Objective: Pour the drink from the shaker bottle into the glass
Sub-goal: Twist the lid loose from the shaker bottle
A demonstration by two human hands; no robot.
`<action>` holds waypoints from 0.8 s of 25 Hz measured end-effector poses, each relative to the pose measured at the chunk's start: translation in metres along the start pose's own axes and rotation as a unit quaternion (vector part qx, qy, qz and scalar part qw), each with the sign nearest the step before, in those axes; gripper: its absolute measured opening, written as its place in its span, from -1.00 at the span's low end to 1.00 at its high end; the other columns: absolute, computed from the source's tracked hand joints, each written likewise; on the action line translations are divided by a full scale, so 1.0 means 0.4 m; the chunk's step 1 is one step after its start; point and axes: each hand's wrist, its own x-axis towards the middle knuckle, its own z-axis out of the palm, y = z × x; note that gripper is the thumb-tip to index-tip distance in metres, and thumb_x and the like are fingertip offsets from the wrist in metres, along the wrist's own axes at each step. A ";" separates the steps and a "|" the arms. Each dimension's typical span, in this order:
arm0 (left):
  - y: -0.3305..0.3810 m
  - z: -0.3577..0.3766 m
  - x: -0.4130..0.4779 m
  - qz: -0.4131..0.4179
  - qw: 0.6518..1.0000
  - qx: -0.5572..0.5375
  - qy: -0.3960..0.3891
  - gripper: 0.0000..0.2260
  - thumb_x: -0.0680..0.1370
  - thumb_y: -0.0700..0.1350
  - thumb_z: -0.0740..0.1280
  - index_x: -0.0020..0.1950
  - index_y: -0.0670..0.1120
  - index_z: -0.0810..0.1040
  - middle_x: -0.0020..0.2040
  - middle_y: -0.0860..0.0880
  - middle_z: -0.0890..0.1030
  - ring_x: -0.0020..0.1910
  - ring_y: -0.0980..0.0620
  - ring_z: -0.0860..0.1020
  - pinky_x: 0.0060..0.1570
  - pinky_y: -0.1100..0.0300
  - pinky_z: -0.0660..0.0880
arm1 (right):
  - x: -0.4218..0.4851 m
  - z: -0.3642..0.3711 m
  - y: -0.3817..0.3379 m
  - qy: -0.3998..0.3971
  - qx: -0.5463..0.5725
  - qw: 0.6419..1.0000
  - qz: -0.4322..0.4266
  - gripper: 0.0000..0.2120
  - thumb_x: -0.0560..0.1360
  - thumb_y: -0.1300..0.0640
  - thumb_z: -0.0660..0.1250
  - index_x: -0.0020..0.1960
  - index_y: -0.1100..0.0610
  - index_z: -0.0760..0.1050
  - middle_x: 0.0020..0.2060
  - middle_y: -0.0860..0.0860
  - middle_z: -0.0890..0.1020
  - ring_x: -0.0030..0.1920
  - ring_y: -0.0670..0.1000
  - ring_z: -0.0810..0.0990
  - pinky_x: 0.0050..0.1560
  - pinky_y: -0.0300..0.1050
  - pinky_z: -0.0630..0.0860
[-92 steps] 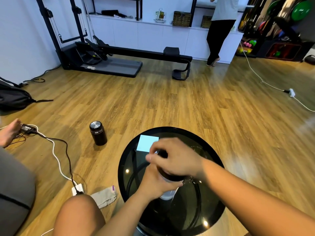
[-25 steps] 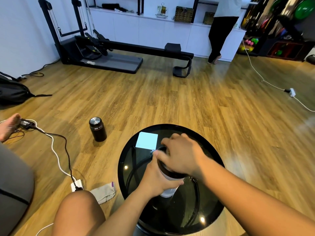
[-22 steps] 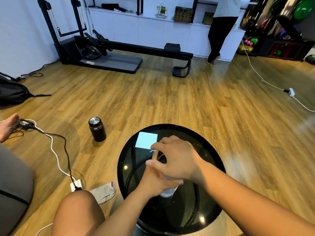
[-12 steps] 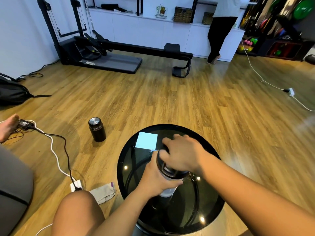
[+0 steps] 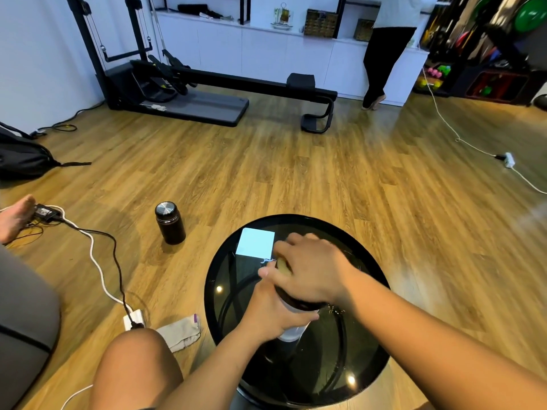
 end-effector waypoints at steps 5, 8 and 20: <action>0.006 0.008 -0.005 0.028 0.999 0.029 -0.012 -0.18 0.28 0.29 0.53 0.47 0.15 0.30 0.36 0.33 0.39 0.32 0.42 0.39 0.25 0.58 0.30 | -0.006 -0.012 -0.022 0.062 0.212 0.968 -0.119 -0.51 0.50 -0.38 0.10 -0.04 -0.03 0.59 -0.19 -0.09 0.64 -0.13 -0.06 0.58 -0.01 0.01 0.52; -0.013 -0.008 -0.006 -0.010 0.999 0.009 0.036 -0.14 0.18 0.15 0.72 0.35 0.22 0.33 0.20 0.21 0.61 0.20 0.27 0.60 0.14 0.34 0.58 | 0.013 -0.029 0.038 0.069 0.024 0.996 0.043 -0.40 0.56 -0.39 -0.04 0.23 0.00 0.51 0.09 0.06 0.60 0.13 0.14 0.56 0.00 0.03 0.45; -0.004 -0.018 -0.013 -0.038 0.999 0.004 0.000 -0.17 0.18 0.14 0.70 0.33 0.15 0.36 0.17 0.20 0.63 0.16 0.26 0.61 0.13 0.34 0.56 | 0.009 -0.028 0.043 0.086 0.034 0.996 0.014 -0.47 0.57 -0.38 0.00 0.19 -0.04 0.50 0.02 0.02 0.61 0.09 0.09 0.59 -0.11 -0.03 0.45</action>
